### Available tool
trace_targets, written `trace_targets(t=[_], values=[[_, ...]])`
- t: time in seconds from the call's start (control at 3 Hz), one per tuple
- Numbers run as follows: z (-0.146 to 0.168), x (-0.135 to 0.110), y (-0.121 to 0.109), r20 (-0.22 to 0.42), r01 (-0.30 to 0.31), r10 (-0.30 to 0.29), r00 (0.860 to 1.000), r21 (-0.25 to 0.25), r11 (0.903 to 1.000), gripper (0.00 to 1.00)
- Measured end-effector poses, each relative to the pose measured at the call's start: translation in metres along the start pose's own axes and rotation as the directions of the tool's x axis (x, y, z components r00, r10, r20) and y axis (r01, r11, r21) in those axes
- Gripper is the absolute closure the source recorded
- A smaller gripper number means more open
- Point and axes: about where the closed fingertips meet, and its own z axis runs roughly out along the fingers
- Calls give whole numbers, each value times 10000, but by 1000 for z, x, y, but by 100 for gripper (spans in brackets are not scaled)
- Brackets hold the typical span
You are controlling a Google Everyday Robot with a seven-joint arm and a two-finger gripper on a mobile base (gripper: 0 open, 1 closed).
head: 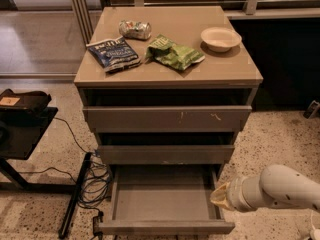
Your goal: Close bottom drawer
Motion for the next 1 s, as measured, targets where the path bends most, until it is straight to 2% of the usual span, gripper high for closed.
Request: trace_targets(t=[0.33,0.67,1.0], values=[[40,32,3,-307,-559,558,9980,-20,9984,100],[83,67,5,-615,-759,771,9951,223,9969,100],[121,94,7,-540,-798,811,9952,259,9965,100]])
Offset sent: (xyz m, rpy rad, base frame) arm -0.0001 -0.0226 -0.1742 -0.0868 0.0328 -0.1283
